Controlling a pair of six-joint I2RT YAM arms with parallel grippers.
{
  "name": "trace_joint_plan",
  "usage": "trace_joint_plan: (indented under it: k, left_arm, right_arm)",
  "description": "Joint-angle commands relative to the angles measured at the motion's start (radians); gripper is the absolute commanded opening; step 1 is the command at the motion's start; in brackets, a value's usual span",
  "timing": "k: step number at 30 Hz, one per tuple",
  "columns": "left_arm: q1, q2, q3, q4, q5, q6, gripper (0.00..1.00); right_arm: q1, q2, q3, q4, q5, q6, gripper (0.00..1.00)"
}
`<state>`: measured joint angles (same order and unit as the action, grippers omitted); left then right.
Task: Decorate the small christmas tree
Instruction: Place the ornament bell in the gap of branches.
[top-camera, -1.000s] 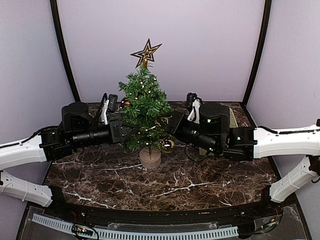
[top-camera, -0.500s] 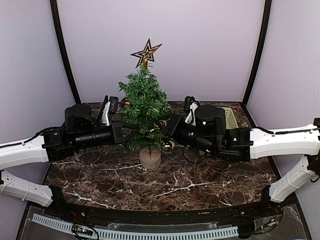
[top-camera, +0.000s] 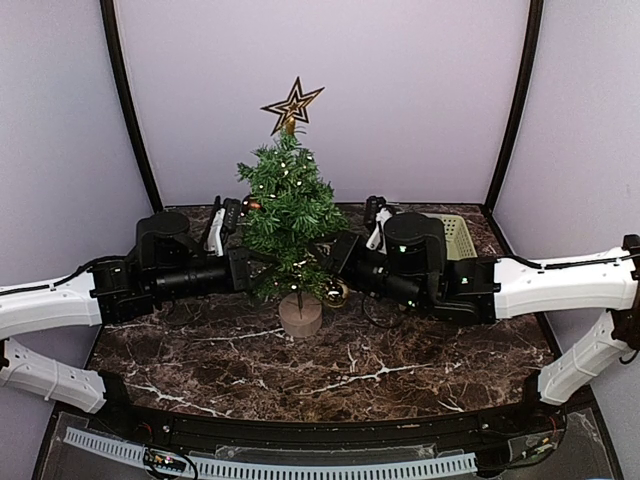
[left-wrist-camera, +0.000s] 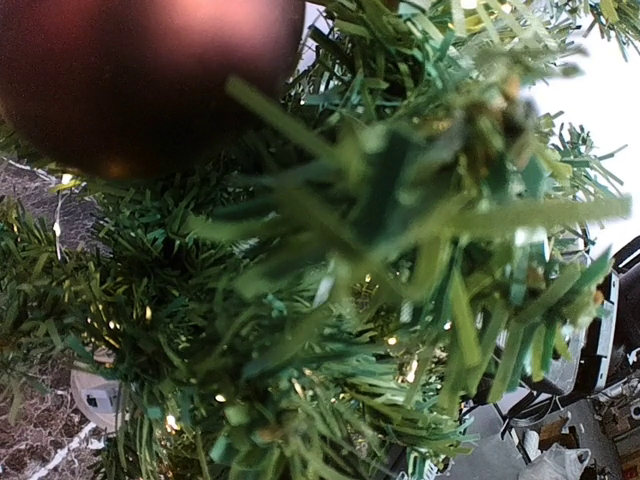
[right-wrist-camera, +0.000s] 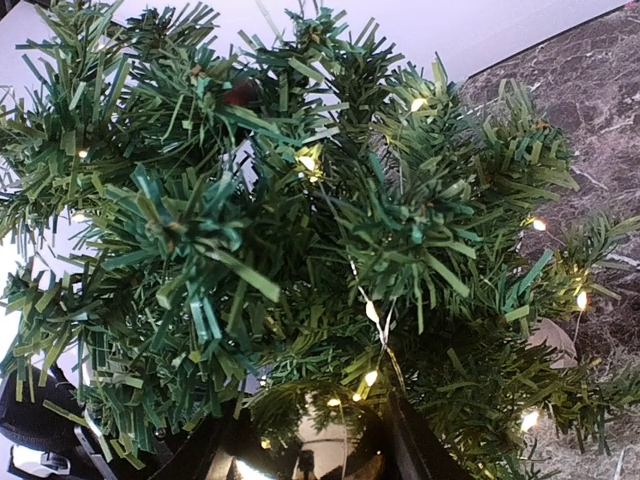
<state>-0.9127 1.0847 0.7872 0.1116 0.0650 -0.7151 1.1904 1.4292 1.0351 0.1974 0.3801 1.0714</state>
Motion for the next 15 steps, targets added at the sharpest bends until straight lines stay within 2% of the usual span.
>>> trace_joint_plan:
  k: [1, 8, 15]
  left_arm:
    - [0.004, 0.003, -0.016, 0.03, -0.037, 0.005, 0.0]
    - [0.003, 0.022, -0.005, 0.045, -0.049, 0.011, 0.0]
    - [0.003, 0.002, -0.007, 0.019, -0.05, 0.01, 0.0]
  right_arm:
    - [-0.006, 0.013, -0.015, 0.017, 0.012, 0.011, 0.28]
    - [-0.006, -0.012, -0.048, 0.022, 0.04, 0.027, 0.28]
    - [-0.007, -0.051, -0.064, 0.046, 0.032, 0.006, 0.41]
